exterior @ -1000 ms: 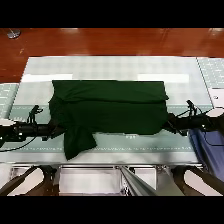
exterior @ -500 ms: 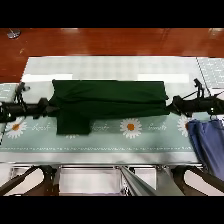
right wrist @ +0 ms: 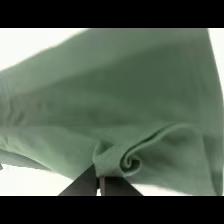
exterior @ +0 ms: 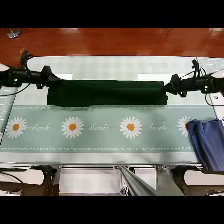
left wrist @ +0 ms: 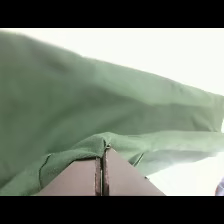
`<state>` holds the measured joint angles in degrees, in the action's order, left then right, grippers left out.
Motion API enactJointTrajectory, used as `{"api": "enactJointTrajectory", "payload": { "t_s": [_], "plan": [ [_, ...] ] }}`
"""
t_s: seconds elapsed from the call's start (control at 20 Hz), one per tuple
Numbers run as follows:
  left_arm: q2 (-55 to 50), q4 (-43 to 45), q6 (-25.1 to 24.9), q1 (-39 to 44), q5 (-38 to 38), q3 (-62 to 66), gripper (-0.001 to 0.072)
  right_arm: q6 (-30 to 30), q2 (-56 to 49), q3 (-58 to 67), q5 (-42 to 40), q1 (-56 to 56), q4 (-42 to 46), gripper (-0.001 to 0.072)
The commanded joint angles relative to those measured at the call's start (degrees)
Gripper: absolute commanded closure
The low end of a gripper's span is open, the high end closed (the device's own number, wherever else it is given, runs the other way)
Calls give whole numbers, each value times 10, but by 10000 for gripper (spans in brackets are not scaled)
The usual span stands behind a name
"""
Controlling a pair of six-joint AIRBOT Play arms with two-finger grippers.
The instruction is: Fold the shirts.
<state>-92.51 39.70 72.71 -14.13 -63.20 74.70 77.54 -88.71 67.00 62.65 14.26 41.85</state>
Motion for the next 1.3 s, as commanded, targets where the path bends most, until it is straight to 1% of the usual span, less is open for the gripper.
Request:
{"api": "enactJointTrajectory", "payload": {
  "t_s": [0.0,0.15,0.2,0.25,0.3,0.35,0.4,0.45,0.5,0.55,0.6,0.65,0.7,0.75,0.8,0.9,0.95,1.0,1.05,1.15,1.2,1.25],
  "plan": [
    [-78,50,43,17,2,85,687,22,-76,80,-4,-5,-6,682],
    [-115,53,45,20,12,108,687,38,-120,115,-8,-5,-8,682],
    [-124,53,45,22,16,109,666,38,-130,117,-19,-5,-16,681],
    [-130,53,45,24,21,109,481,37,-137,117,-30,-5,-27,670],
    [-132,53,45,24,17,109,55,37,-140,117,-41,-5,-37,388],
    [-131,59,40,19,1,113,5,32,-140,120,-39,-3,-43,71],
    [-131,72,39,8,-27,128,5,21,-139,132,-22,5,-40,91],
    [-131,108,53,-10,-70,152,7,19,-137,150,13,20,-29,92],
    [-130,170,90,-32,-116,174,7,19,-134,167,48,40,-13,94],
    [-125,250,144,-54,-156,185,8,19,-127,172,77,60,5,94],
    [-114,319,175,-75,-186,182,8,20,-121,172,99,78,30,95],
    [-95,351,172,-94,-196,167,8,23,-120,171,124,90,69,95],
    [-68,347,158,-108,-177,139,8,33,-120,162,138,92,113,95],
    [-36,331,141,-114,-140,101,8,42,-120,146,136,90,138,95],
    [1,298,123,-113,-93,55,8,45,-121,123,125,84,142,95],
    [92,185,59,-98,9,-56,7,54,-127,95,96,72,120,95],
    [141,137,38,-83,48,-111,8,53,-133,94,91,63,103,95],
    [184,105,30,-64,74,-158,7,51,-140,94,86,52,85,96],
    [218,86,27,-43,85,-193,7,43,-147,94,78,40,69,96],
    [260,69,28,10,83,-234,8,31,-161,97,58,11,26,97],
    [265,69,28,43,73,-238,7,28,-169,106,56,-5,7,97],
    [263,69,27,74,71,-238,7,29,-177,118,57,-21,3,115]
  ]
}}
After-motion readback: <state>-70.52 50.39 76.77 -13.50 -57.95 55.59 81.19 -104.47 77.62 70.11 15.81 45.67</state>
